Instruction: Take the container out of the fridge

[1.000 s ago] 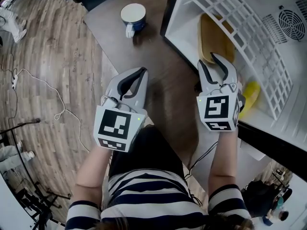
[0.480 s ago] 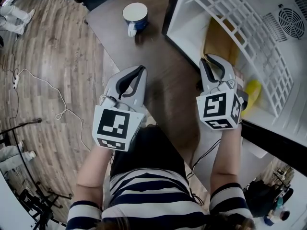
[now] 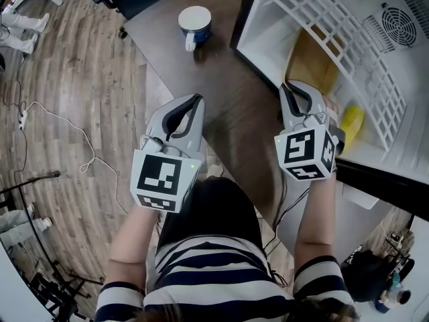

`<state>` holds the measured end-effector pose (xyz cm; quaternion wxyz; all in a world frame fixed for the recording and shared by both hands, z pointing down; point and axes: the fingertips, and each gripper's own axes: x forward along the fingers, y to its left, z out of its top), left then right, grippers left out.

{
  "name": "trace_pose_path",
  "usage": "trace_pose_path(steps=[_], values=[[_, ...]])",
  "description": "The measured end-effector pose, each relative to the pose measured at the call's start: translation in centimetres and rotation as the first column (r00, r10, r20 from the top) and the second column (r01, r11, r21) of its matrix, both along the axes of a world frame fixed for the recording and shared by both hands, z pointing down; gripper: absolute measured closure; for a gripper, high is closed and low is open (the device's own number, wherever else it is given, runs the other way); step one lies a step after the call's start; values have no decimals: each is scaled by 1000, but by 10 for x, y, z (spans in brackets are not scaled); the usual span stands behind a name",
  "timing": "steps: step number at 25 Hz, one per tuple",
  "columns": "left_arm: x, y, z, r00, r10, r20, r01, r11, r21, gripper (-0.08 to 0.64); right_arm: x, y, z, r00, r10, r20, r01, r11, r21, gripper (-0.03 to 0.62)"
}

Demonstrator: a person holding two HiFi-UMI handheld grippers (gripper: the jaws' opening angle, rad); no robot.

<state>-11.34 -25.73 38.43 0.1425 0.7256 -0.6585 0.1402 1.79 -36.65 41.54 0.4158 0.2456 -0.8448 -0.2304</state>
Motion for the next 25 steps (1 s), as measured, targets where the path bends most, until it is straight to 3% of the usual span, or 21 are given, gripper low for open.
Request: trace_pose_path(steps=[25], values=[[-34, 103, -30, 999, -36, -15, 37, 998, 46, 560, -10, 139, -24, 1000, 12, 25, -10, 997, -76, 571]])
